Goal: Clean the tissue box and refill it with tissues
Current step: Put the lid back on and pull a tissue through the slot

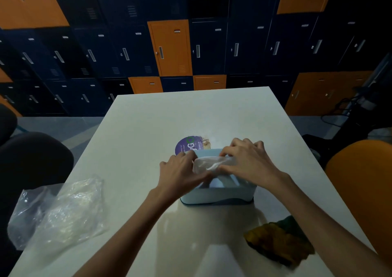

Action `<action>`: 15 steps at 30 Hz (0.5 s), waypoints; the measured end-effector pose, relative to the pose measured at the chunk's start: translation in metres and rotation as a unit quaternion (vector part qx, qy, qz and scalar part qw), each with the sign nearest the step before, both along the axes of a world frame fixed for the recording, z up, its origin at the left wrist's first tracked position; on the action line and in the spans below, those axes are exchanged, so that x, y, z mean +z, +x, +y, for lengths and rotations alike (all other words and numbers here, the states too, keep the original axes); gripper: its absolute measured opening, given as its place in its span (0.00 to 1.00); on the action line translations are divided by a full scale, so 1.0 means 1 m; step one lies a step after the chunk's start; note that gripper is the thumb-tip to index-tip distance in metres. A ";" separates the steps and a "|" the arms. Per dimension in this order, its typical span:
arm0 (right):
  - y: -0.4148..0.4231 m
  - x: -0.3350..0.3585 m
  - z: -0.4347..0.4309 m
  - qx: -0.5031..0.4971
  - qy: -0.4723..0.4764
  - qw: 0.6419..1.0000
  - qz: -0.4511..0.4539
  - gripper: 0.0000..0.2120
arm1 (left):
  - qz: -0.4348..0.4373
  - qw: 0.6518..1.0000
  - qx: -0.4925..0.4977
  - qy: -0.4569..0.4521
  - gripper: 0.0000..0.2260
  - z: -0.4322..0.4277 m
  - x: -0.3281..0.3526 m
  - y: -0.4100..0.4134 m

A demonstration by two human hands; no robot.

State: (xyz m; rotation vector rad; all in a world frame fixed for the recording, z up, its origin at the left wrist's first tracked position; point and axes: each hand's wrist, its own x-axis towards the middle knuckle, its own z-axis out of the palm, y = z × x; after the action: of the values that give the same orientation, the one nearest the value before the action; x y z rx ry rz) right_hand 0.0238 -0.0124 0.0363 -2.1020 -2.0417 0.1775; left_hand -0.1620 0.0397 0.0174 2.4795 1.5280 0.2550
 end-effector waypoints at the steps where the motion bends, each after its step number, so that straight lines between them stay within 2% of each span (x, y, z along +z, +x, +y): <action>1: -0.002 -0.003 0.002 -0.005 0.027 1.000 0.012 0.15 | 0.009 1.000 0.005 0.012 0.28 -0.003 -0.002 0.007; 3: -0.002 -0.008 0.005 -0.027 0.068 0.996 0.053 0.12 | 0.018 0.999 0.024 0.045 0.28 -0.008 -0.006 0.019; 5: 0.000 -0.011 0.004 -0.037 0.083 0.993 0.074 0.11 | 0.021 0.995 0.039 0.085 0.24 -0.010 -0.009 0.023; 9: 0.006 -0.014 -0.004 -0.031 0.046 0.998 0.022 0.10 | 0.031 0.993 0.010 0.114 0.15 -0.005 -0.011 0.014; 12: 0.010 -0.013 -0.005 -0.017 0.008 1.000 -0.005 0.11 | 0.013 0.995 -0.041 0.086 0.10 0.009 -0.001 0.002; 15: 0.012 -0.009 -0.004 -0.008 -0.010 1.000 0.000 0.11 | 0.054 0.994 -0.090 -0.018 0.07 0.026 0.016 0.002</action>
State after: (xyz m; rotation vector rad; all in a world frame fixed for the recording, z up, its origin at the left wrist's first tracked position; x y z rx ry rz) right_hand 0.0359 -0.0160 0.0269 -2.1284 -2.0304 0.1967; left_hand -0.1595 0.0661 0.0331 2.6186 1.3225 0.0637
